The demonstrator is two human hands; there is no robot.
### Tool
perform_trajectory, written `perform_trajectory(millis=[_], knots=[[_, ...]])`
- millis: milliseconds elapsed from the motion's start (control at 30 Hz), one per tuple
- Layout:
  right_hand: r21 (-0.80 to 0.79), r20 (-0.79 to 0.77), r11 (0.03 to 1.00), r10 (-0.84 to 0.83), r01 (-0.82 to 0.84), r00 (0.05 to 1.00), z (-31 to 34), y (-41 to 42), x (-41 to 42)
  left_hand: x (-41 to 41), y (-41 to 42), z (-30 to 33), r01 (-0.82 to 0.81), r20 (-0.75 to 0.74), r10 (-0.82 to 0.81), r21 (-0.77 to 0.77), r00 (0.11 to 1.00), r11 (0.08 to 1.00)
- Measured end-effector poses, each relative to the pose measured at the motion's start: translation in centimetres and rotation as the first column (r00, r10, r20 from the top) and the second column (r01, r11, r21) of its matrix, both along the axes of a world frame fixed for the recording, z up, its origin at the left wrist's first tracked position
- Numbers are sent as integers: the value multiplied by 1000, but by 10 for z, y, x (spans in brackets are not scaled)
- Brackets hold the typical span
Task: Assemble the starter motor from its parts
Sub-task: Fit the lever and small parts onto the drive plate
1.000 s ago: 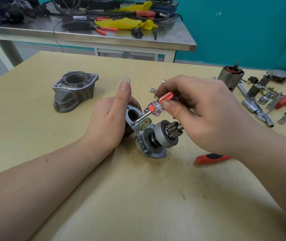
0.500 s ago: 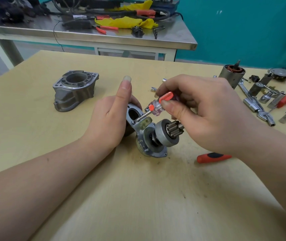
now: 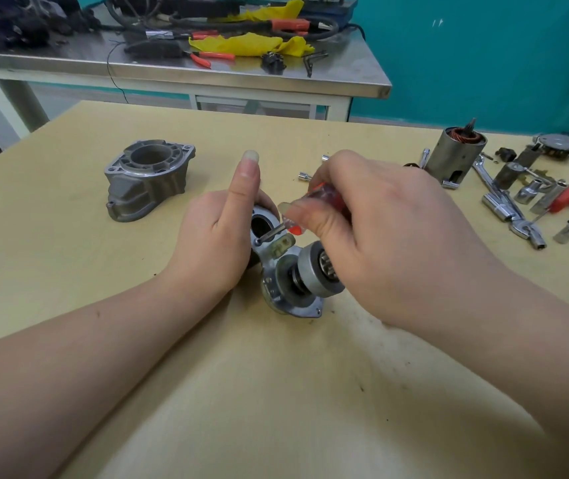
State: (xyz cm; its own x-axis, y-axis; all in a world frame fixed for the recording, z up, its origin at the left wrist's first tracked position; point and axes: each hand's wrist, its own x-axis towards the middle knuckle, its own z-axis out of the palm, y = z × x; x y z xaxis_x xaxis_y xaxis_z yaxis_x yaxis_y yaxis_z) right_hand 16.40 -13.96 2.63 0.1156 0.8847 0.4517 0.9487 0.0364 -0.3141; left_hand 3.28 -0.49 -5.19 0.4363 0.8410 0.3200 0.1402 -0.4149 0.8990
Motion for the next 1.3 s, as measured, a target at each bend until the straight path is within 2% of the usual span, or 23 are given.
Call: perform_trajectory(millis=[133,300,500,600,667,867,1000,1033,1100,1167,1233,1300], knots=[[2,-31,1000,-30,30,999,2,-2,-9,-1,-2,0,-6,20,6,11,1000,1000],[-36,-144,995,89,-95,986,7,-6,3,-5,-1,0,16,73,-12,-63,997,998],[-73,75,984,168,-162,983,11,-6,6,-5,-1,1,37,78,-31,-80,996,996],[-112,215,986,145,-123,966,13,-5,6,-4,-2,2,20,55,-16,-68,998,997],[-135,244,987,116,-85,963,13,-5,2,-3,-2,3,0,28,1,-51,1000,999],[-115,94,993,15,-4,995,8,-9,-11,-2,-3,5,-27,-16,27,-12,999,1000],[-126,-87,986,96,-107,992,13,-9,3,-5,-1,6,22,11,-22,-33,1000,999],[-88,-163,987,118,-134,979,18,-8,10,-7,1,6,51,3,-51,-30,999,998],[105,-304,985,165,-139,938,30,-6,27,-13,3,8,113,-43,-113,1,993,994],[230,-363,969,176,-95,915,39,-4,44,-19,4,10,171,-86,-168,25,982,985],[146,-327,988,87,-40,941,38,3,60,-24,5,13,241,-102,-238,15,966,970],[-49,-184,998,-52,43,982,27,11,72,-27,8,14,323,-109,-321,-2,941,946]])
